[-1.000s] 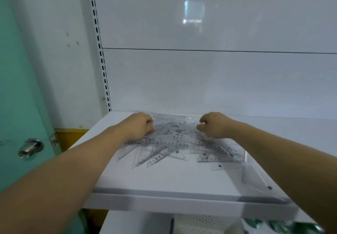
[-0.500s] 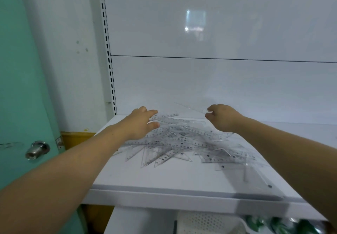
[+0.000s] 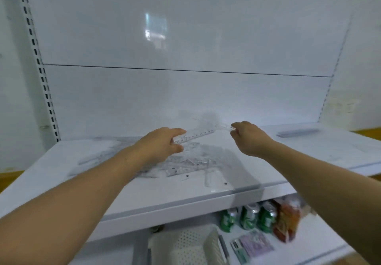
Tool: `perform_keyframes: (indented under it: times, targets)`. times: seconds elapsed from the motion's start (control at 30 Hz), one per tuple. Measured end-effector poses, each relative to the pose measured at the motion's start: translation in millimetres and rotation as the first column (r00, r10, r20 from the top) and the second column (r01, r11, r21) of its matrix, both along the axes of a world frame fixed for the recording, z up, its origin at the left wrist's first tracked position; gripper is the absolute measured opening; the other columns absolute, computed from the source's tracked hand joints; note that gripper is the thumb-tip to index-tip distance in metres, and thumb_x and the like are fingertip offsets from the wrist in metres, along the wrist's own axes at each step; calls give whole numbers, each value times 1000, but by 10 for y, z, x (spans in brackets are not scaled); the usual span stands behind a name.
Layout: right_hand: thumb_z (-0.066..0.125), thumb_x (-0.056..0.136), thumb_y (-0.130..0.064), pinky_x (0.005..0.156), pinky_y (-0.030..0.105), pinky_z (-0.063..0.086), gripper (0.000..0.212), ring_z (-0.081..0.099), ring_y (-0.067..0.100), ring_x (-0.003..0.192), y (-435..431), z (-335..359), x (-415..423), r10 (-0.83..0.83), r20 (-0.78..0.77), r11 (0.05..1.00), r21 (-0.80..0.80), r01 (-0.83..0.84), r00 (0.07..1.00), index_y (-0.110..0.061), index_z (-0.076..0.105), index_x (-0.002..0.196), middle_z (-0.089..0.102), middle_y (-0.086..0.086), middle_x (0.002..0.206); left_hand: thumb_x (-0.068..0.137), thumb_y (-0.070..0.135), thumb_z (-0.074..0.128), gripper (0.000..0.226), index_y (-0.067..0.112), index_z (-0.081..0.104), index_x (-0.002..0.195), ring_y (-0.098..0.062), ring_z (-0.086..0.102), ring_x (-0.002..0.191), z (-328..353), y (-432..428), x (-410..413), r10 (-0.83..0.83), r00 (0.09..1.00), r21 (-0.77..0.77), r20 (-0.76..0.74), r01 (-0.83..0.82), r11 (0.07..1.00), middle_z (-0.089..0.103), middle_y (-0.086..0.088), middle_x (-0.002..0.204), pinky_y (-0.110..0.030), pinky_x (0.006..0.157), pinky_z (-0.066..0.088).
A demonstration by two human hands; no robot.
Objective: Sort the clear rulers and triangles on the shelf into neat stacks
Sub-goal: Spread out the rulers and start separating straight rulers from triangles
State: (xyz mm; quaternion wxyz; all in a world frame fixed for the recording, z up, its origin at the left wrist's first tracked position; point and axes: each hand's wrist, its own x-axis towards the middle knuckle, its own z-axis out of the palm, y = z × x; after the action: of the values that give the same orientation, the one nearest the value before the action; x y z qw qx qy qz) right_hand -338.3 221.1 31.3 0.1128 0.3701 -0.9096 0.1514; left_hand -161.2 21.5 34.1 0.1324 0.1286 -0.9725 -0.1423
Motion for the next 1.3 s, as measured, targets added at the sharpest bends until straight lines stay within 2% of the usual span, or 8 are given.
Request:
perform_keyframes:
  times: [0.07,0.2,0.3,0.4,0.47,0.53,0.83,1.3]
  targets:
    - [29,99,-29,79,36,40,28,51,31,101,306,11,-99,-53,-32,998,-18,52,998,-13,52,105,47,3,97,93,40,54,55,35,34,143,-16,51,92,-7,245,-181,-34,999,-13,21,34,999,48,4,101,-29,82,42]
    - [28,100,-31,90,41,44,38,50,29,106,1170,26,-414,-162,-55,987,-24,161,985,-14,48,127,53,9,118,92,29,57,48,27,44,138,-17,48,91,20,900,-702,-107,991,-47,74,111,993,52,-1,112,-28,78,38]
    - [29,100,-32,89,43,45,37,52,28,103,1866,18,-695,-223,-78,975,-23,222,972,-14,49,125,55,10,120,88,9,49,21,17,59,104,-24,54,82,17,1476,-1120,-131,986,-93,100,140,986,54,-9,102,-36,69,43]
    - [31,100,-33,98,43,43,42,49,28,116,2499,4,-964,-260,-39,965,-33,258,965,-17,43,137,50,9,132,85,2,41,25,25,48,77,-21,46,73,-3,2048,-1532,-134,982,-129,136,151,980,49,-9,94,-29,58,34]
    - [32,101,-34,102,42,40,44,47,27,122,2860,-21,-1138,-268,-26,963,-38,267,963,-17,39,141,47,7,138,89,5,43,31,23,56,110,-22,49,89,-22,2367,-1798,-142,979,-138,148,163,977,50,-11,115,-27,71,38]
    - [33,100,-33,103,42,40,45,46,27,123,3145,-59,-1288,-266,-15,963,-44,265,964,-17,39,142,47,7,139,90,11,51,46,18,45,136,-23,51,101,-29,2630,-2004,-133,983,-127,130,149,981,49,-8,123,-27,81,39]
    - [37,100,-31,104,39,41,44,46,26,126,3662,-185,-2102,-231,51,970,-64,234,972,-18,39,143,46,6,141,88,37,61,56,25,42,139,-16,51,97,-112,3047,-2634,-130,980,-5,148,133,991,57,-3,123,-25,85,38]
    - [39,99,-28,101,37,40,40,50,29,120,2716,-249,-3731,29,113,993,113,-42,993,-18,47,136,50,11,136,81,36,69,45,26,57,123,-13,53,96,-199,2602,-3697,27,989,-27,145,-23,999,57,6,108,-24,84,41]
